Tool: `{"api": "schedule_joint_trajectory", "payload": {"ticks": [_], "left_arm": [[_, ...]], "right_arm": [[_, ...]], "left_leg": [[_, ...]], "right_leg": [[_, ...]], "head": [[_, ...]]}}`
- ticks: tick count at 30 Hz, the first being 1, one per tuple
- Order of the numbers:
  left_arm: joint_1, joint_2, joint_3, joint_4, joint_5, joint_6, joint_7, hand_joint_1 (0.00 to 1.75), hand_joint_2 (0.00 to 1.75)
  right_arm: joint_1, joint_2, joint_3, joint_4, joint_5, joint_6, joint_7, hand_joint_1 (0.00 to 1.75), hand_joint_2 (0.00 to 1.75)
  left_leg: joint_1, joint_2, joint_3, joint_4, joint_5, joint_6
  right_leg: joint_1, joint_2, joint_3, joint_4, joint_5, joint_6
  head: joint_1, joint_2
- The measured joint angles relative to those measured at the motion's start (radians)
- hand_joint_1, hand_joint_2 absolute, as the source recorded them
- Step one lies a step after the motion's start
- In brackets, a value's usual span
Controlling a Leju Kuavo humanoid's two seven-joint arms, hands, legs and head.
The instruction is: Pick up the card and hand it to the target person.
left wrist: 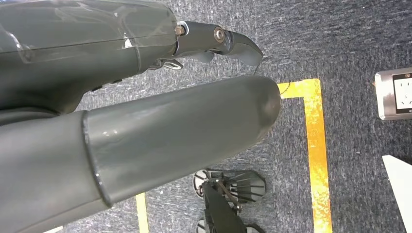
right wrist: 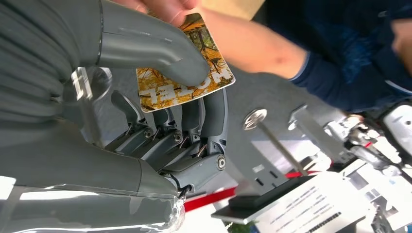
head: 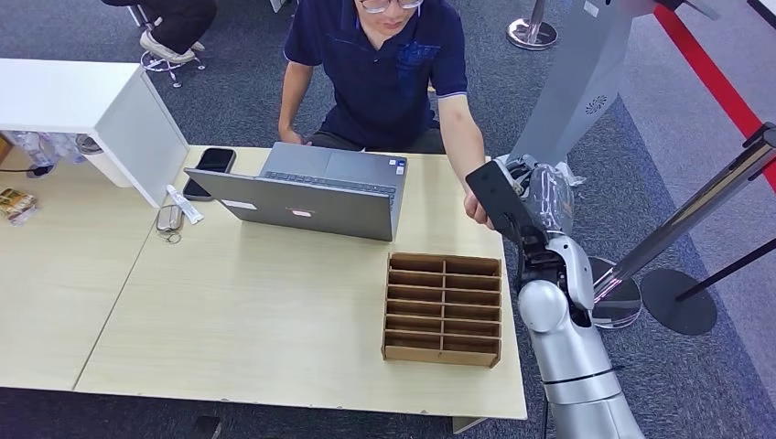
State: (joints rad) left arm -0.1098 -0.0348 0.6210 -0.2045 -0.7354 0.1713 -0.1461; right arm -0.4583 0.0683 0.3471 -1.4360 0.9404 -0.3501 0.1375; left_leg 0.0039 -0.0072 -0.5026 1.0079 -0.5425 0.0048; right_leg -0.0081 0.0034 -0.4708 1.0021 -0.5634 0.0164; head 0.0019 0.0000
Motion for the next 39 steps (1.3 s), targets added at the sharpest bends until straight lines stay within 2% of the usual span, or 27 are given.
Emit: {"api": "schedule_joint_trajectory", "payload": {"ticks": [4,11,12,15,16,17,25,39], "left_arm": [[0.000,-0.001,0.000,0.000,-0.005,0.000,-0.002,0.00,0.00],[0.000,-0.003,0.000,0.000,-0.008,0.000,-0.002,0.00,0.00],[0.000,-0.004,0.000,0.000,-0.008,0.000,-0.002,0.00,0.00],[0.000,-0.004,0.000,0.000,-0.008,0.000,-0.002,0.00,0.00],[0.000,-0.005,0.000,0.000,-0.008,0.000,-0.002,0.00,0.00],[0.000,-0.005,0.000,0.000,-0.008,0.000,-0.001,0.00,0.00],[0.000,-0.005,0.000,0.000,-0.009,0.000,0.002,0.00,0.00],[0.000,-0.004,0.000,0.000,-0.008,0.000,0.004,0.00,0.00]], "right_arm": [[-0.022,0.021,-0.010,0.081,-0.095,-0.042,-0.067,1.42,1.75],[-0.028,0.033,-0.017,0.141,-0.114,-0.046,-0.083,1.37,1.75],[-0.028,0.034,-0.017,0.144,-0.114,-0.046,-0.083,1.24,1.75],[-0.028,0.036,-0.017,0.155,-0.114,-0.046,-0.082,0.27,1.75],[-0.028,0.036,-0.017,0.158,-0.113,-0.044,-0.081,0.05,1.75],[-0.028,0.037,-0.017,0.161,-0.112,-0.041,-0.077,0.00,1.75],[-0.028,0.039,-0.011,0.189,-0.038,0.045,-0.005,0.00,1.75],[-0.023,0.040,0.014,0.211,-0.050,0.088,0.012,0.00,1.75]], "left_leg": [[0.000,0.000,0.000,0.000,0.000,0.000],[0.000,0.000,0.000,0.000,0.000,0.000],[0.000,0.000,0.000,0.000,0.000,0.000],[0.000,0.000,0.000,0.000,0.000,0.000],[0.000,0.000,0.000,0.000,0.000,0.000],[0.000,0.000,0.000,0.000,0.000,0.000],[0.000,0.000,0.000,0.000,0.000,0.000],[0.000,0.000,0.000,0.000,0.000,0.000]], "right_leg": [[0.000,0.000,0.000,0.000,0.000,0.000],[0.000,0.000,0.000,0.000,0.000,0.000],[0.000,0.000,0.000,0.000,0.000,0.000],[0.000,0.000,0.000,0.000,0.000,0.000],[0.000,0.000,0.000,0.000,0.000,0.000],[0.000,0.000,0.000,0.000,0.000,0.000],[0.000,0.000,0.000,0.000,0.000,0.000],[0.000,0.000,0.000,0.000,0.000,0.000]], "head": [[0.000,0.000],[0.000,0.000],[0.000,0.000],[0.000,0.000],[0.000,0.000],[0.000,0.000],[0.000,0.000],[0.000,0.000]]}}
